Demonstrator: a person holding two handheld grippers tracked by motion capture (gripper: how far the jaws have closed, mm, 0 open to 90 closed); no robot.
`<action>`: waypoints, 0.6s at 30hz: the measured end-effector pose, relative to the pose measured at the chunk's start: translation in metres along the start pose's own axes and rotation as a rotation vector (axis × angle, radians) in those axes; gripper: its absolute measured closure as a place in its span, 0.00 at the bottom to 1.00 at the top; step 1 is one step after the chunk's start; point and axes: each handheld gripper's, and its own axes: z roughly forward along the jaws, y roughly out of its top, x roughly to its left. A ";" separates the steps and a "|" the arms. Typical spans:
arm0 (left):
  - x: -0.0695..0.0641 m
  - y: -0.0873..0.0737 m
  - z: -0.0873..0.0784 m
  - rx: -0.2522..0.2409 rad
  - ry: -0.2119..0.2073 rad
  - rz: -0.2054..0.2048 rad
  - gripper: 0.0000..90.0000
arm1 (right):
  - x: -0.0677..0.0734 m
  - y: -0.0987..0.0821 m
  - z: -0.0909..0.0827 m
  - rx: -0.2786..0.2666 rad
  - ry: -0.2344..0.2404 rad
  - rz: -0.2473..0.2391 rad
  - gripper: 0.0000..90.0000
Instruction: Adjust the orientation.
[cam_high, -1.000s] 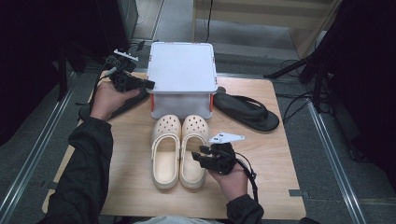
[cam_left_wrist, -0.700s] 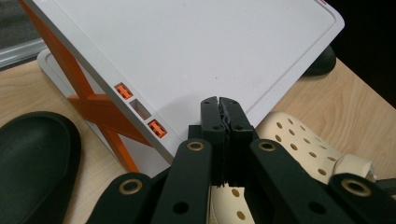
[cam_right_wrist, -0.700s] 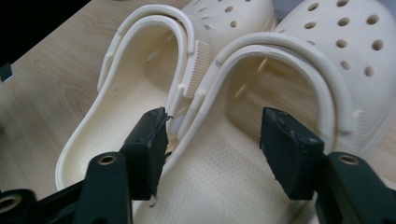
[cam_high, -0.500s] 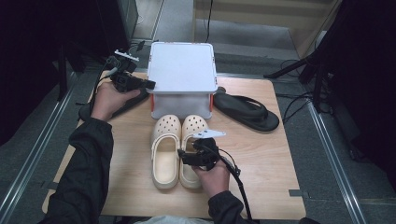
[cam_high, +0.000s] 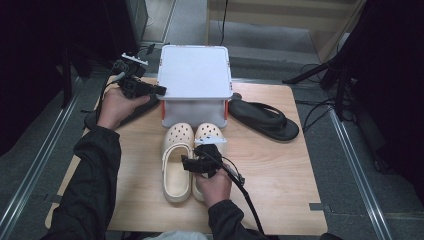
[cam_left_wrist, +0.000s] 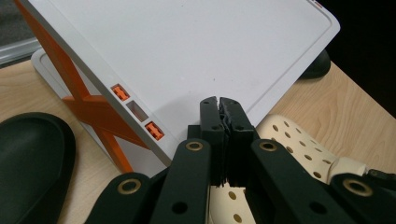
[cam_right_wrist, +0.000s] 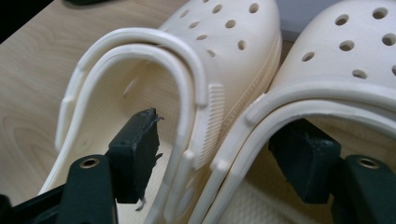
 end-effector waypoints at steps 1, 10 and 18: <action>-0.001 0.000 0.000 -0.003 0.002 -0.002 0.99 | 0.000 0.000 0.001 -0.004 -0.002 0.009 0.40; 0.000 0.000 0.000 -0.002 0.002 0.001 0.99 | 0.002 0.001 0.006 -0.015 -0.055 0.008 0.49; 0.000 0.000 0.000 -0.002 0.003 0.001 0.99 | -0.002 0.001 0.005 -0.019 -0.044 0.031 0.61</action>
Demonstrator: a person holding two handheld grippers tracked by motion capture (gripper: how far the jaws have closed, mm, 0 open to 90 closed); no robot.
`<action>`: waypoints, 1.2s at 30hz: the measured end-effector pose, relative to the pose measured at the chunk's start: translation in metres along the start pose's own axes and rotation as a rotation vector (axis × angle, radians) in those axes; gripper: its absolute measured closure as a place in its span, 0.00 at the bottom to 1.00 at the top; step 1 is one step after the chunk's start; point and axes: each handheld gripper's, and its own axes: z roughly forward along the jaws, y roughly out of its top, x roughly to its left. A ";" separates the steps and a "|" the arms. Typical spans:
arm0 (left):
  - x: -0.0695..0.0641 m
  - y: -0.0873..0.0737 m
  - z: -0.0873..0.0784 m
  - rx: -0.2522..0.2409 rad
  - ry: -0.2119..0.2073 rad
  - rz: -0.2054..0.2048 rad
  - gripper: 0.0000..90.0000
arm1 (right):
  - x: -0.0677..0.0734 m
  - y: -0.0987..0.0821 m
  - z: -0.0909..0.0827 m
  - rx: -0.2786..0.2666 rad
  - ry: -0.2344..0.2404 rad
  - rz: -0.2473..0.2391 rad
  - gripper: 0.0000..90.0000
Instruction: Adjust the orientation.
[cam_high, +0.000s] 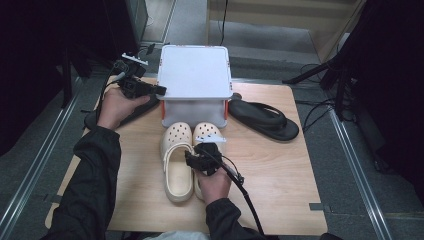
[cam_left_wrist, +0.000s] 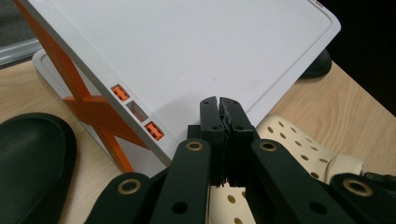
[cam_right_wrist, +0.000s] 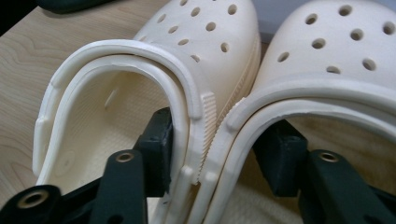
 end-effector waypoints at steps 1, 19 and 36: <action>0.000 0.000 0.000 -0.002 -0.001 -0.003 0.99 | -0.001 0.000 0.000 -0.003 0.001 0.008 0.63; 0.000 0.000 0.000 -0.001 0.002 -0.003 0.98 | -0.018 0.010 -0.016 -0.002 0.062 0.023 0.74; -0.001 0.000 0.000 -0.001 0.005 -0.003 0.99 | -0.037 0.052 -0.005 -0.020 0.072 -0.043 0.74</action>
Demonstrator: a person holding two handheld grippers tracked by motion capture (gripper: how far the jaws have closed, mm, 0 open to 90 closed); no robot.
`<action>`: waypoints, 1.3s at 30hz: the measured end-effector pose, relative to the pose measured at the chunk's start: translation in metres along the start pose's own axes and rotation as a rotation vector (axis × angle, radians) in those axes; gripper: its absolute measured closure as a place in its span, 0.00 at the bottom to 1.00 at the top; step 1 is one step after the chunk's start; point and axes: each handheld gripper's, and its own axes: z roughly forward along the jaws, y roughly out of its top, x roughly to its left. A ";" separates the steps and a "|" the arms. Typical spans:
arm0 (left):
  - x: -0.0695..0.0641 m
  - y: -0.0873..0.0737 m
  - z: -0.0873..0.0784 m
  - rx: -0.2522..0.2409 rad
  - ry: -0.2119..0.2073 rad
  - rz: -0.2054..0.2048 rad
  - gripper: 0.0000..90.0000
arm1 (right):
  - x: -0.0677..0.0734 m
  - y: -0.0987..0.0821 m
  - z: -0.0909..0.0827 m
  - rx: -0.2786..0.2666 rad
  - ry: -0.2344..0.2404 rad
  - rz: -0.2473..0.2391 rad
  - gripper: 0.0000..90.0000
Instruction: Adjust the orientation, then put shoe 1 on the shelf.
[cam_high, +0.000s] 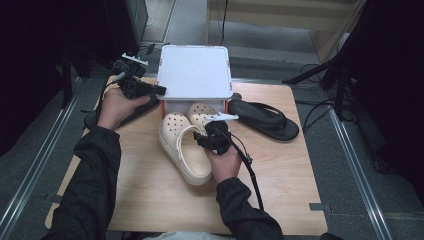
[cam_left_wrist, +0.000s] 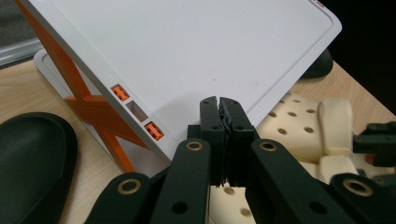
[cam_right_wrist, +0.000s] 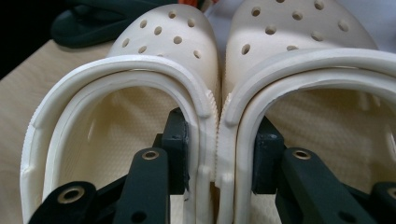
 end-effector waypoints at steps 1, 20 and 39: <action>0.000 0.000 0.000 0.000 0.001 0.000 0.99 | -0.002 0.002 0.003 0.005 -0.008 -0.002 0.74; 0.000 -0.001 0.000 -0.002 -0.003 -0.002 0.99 | -0.027 0.028 0.040 -0.001 -0.087 0.026 0.74; 0.001 -0.001 0.000 -0.006 -0.006 -0.001 0.99 | -0.035 0.038 0.064 -0.036 -0.113 0.074 0.73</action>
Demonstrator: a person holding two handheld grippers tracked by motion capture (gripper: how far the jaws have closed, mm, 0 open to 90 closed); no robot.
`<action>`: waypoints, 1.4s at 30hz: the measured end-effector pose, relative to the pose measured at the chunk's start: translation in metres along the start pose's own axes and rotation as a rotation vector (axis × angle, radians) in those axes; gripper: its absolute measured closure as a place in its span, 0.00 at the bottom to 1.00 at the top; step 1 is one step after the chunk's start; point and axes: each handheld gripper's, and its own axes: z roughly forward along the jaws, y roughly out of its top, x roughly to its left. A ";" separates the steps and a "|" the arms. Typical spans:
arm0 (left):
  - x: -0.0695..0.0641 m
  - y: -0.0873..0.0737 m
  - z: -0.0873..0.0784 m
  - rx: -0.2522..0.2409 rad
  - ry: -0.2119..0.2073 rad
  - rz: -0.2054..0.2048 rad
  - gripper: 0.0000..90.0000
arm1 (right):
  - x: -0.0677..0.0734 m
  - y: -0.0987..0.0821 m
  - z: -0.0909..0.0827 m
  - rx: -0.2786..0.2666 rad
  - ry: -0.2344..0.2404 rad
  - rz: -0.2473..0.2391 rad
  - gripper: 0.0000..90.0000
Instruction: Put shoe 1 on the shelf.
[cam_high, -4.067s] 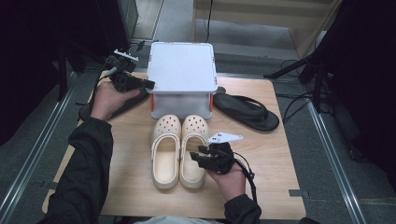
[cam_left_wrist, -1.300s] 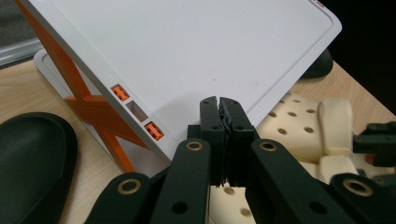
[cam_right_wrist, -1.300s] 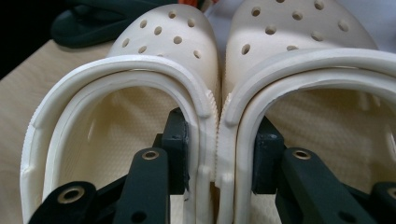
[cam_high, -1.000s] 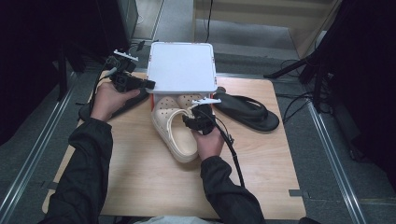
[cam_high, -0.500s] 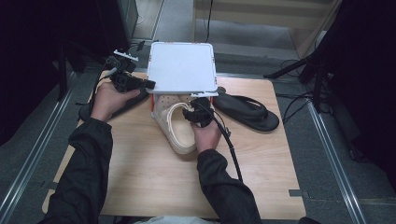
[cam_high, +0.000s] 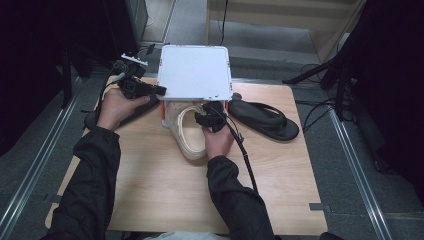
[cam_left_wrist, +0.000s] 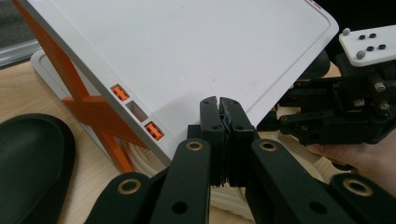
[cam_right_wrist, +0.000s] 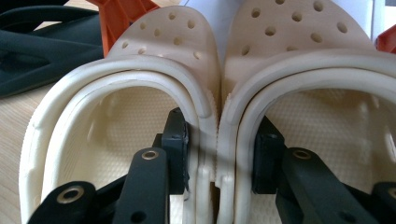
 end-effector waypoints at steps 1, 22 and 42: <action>0.000 0.000 0.000 0.000 0.000 0.000 0.99 | 0.000 0.000 0.000 -0.001 0.001 -0.001 0.73; 0.000 0.000 0.000 0.000 -0.001 0.000 0.99 | -0.005 -0.003 -0.022 0.012 0.079 0.010 0.60; 0.000 -0.001 0.000 -0.007 0.006 -0.004 1.00 | -0.011 -0.043 -0.094 -0.008 0.208 -0.055 0.91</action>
